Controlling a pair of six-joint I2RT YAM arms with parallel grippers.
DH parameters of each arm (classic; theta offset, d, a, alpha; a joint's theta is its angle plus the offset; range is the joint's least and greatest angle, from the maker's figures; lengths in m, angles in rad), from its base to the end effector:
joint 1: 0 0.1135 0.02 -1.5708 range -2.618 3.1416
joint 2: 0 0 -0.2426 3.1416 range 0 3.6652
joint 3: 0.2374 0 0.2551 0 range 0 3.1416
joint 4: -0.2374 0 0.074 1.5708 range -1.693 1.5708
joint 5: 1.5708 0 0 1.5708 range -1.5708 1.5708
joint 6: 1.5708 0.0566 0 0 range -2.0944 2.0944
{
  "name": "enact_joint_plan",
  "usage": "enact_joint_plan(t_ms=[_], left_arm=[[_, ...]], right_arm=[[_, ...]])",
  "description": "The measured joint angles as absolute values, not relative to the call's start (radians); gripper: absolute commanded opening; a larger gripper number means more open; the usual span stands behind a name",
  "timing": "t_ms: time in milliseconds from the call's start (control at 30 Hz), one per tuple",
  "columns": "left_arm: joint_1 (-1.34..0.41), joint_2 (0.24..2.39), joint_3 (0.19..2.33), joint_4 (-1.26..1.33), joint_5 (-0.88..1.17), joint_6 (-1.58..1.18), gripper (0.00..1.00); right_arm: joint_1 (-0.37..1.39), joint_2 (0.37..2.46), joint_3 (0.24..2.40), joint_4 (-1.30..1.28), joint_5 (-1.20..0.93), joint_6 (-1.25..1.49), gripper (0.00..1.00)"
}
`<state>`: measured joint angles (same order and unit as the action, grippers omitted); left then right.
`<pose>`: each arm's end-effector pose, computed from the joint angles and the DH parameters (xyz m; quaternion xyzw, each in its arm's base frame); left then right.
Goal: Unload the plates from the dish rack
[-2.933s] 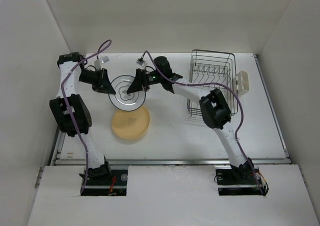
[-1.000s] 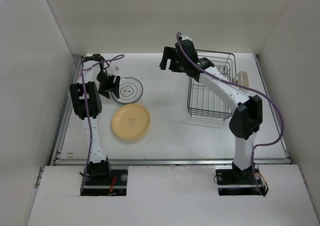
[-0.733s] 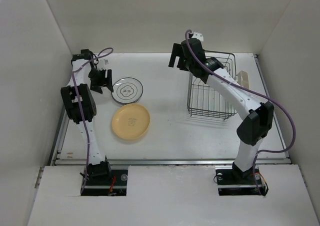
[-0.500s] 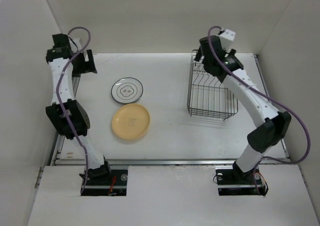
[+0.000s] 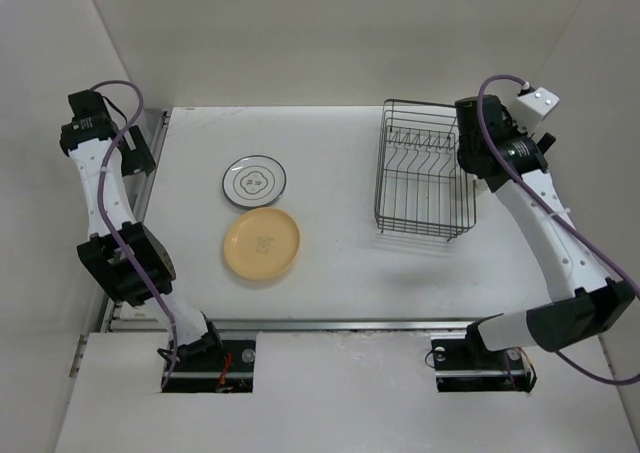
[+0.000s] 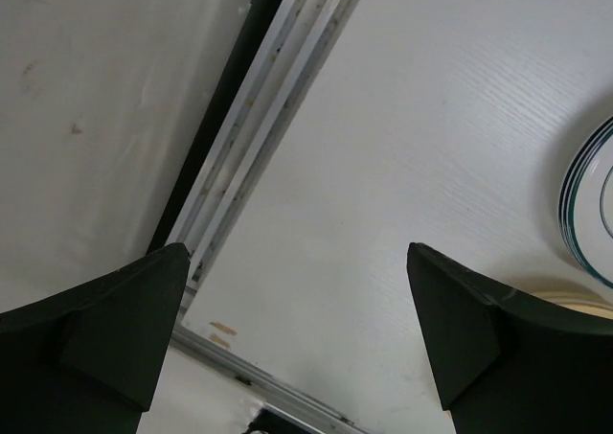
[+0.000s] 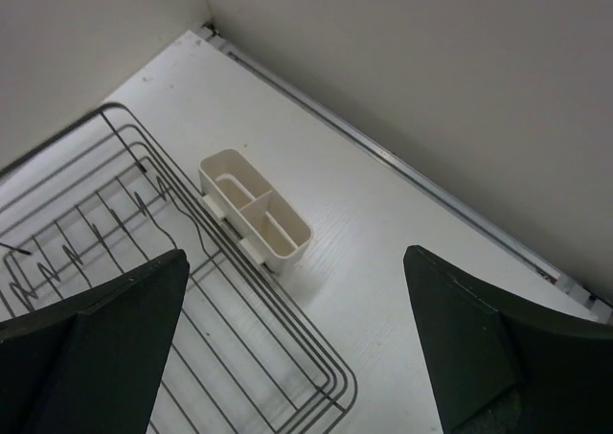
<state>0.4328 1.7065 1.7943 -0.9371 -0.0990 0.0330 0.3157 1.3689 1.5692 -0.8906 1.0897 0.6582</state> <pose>0.3432 0.1647 0.3375 -0.2027 0.9124 0.1264 0.3323 0.2814 0.0391 0.3955 0.3495 0.7247 -0.2438 0.5415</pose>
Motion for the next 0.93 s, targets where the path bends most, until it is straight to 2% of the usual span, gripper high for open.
enact_joint_plan(t_ms=[300,667,933], left_arm=[[0.427,1.692,1.79,-0.99,-0.046,0.027,0.98],[0.427,1.678,1.777,-1.011,0.008,0.027,0.99],[0.427,1.671,1.769,-1.015,0.049,0.025,0.99]], right_arm=[[0.316,1.454,1.615,-1.084,1.051,0.706,1.0],[0.316,1.209,1.488,-1.124,1.026,0.725,1.0],[0.316,1.166,1.478,-1.146,1.022,0.731,1.0]])
